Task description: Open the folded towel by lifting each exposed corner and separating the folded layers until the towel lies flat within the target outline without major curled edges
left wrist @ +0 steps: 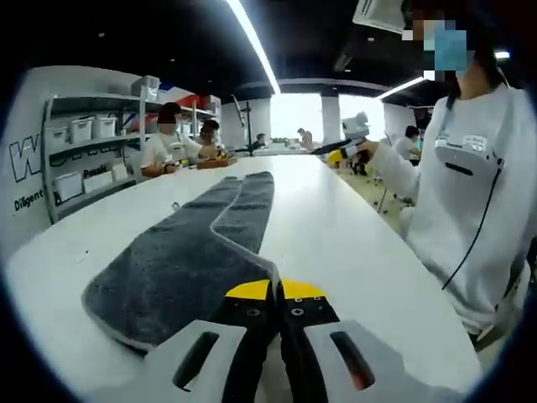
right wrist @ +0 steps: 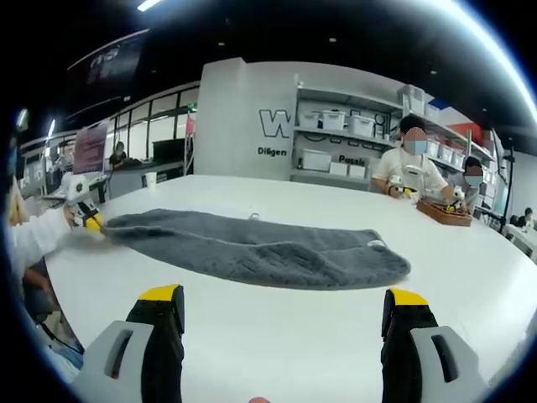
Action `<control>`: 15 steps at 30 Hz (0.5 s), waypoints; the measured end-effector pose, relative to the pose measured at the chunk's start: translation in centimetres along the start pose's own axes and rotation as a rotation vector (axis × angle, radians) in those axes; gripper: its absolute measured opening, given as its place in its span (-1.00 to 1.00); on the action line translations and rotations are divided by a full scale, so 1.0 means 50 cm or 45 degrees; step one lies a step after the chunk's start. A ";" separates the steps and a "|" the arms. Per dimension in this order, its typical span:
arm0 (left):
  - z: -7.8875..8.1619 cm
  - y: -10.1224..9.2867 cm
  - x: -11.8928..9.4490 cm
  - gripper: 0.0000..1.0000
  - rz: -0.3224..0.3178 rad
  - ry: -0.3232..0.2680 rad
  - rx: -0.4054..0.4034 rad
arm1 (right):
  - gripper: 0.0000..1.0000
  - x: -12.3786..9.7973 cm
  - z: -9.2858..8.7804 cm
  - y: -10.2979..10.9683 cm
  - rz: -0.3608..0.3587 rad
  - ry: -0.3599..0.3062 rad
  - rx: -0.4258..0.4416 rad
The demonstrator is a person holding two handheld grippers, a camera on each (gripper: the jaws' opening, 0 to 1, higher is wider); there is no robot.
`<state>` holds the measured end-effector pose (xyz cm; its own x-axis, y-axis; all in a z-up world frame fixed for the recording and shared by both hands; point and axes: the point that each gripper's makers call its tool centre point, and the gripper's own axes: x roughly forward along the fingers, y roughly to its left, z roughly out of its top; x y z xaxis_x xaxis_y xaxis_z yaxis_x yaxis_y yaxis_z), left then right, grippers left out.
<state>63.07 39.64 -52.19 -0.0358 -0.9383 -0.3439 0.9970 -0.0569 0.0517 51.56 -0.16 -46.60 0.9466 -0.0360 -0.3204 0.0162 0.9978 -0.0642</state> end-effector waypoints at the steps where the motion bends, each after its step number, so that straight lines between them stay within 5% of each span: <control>1: -0.007 -0.014 0.002 -0.96 -0.037 0.023 0.008 | 0.98 0.001 -0.001 0.001 0.001 0.002 -0.001; 15: -0.082 -0.126 0.000 -0.97 -0.356 0.249 -0.044 | 0.98 -0.001 -0.002 0.002 0.000 0.005 -0.003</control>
<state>57.04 41.37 -56.35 -0.2978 -0.8046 -0.5138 0.9523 -0.2882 -0.1007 51.49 -0.08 -46.68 0.9454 -0.0363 -0.3238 0.0156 0.9977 -0.0663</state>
